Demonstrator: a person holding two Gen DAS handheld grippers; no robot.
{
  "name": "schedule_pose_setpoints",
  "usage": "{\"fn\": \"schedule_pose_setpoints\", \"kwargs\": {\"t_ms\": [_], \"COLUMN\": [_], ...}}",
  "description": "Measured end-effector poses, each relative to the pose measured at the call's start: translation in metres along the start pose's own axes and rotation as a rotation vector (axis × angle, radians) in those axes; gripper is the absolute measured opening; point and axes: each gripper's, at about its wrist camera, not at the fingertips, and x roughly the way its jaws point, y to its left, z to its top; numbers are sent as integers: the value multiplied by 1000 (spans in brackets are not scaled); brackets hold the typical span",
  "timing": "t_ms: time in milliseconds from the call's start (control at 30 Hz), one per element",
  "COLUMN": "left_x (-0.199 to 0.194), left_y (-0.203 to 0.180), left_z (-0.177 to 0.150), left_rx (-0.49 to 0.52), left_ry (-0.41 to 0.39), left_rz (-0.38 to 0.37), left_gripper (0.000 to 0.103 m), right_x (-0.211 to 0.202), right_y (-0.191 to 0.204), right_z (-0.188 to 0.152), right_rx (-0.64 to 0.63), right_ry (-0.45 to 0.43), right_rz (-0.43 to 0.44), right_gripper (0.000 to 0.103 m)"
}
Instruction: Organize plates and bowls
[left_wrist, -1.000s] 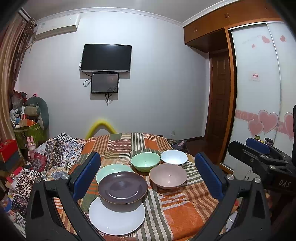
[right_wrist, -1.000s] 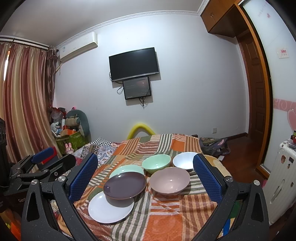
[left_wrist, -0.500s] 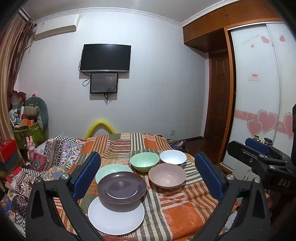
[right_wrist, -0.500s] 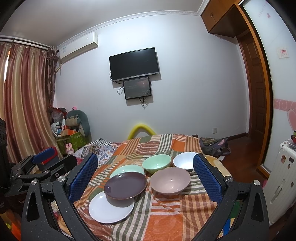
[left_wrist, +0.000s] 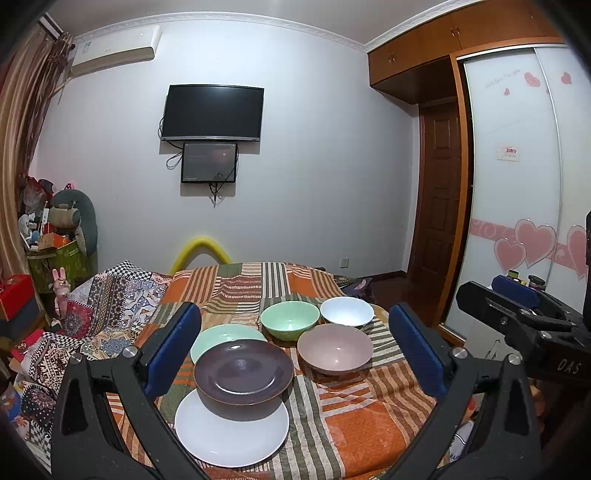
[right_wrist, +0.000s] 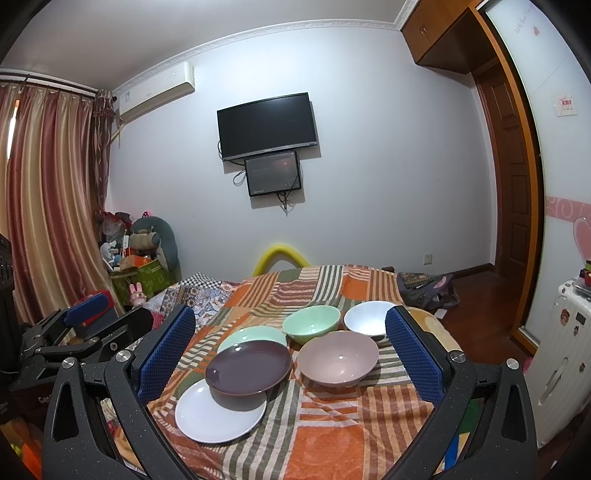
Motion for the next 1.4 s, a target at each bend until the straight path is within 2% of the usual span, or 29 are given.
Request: {"fn": "schedule_pose_setpoints", "kwargs": {"t_ms": [933, 1067, 1233, 1333, 1400], "left_x": [12, 22, 40, 55, 65], "left_y": [8, 12, 37, 60, 78], "left_z": [-1, -3, -8, -13, -17], "left_rx": [-11, 0, -28, -51, -72], "left_ry": [16, 43, 101, 145, 174], "left_rz": [-12, -14, -4, 22, 43], "left_gripper": [103, 103, 103, 103, 96], "right_x": [12, 20, 34, 46, 55], "right_y": [-1, -1, -6, -9, -11], "right_z": [-1, -3, -8, -13, -16], "right_rx": [8, 8, 22, 30, 36], "right_ry": [23, 41, 83, 120, 149], "right_rz": [14, 11, 17, 12, 9], "right_gripper": [103, 103, 102, 94, 91]}}
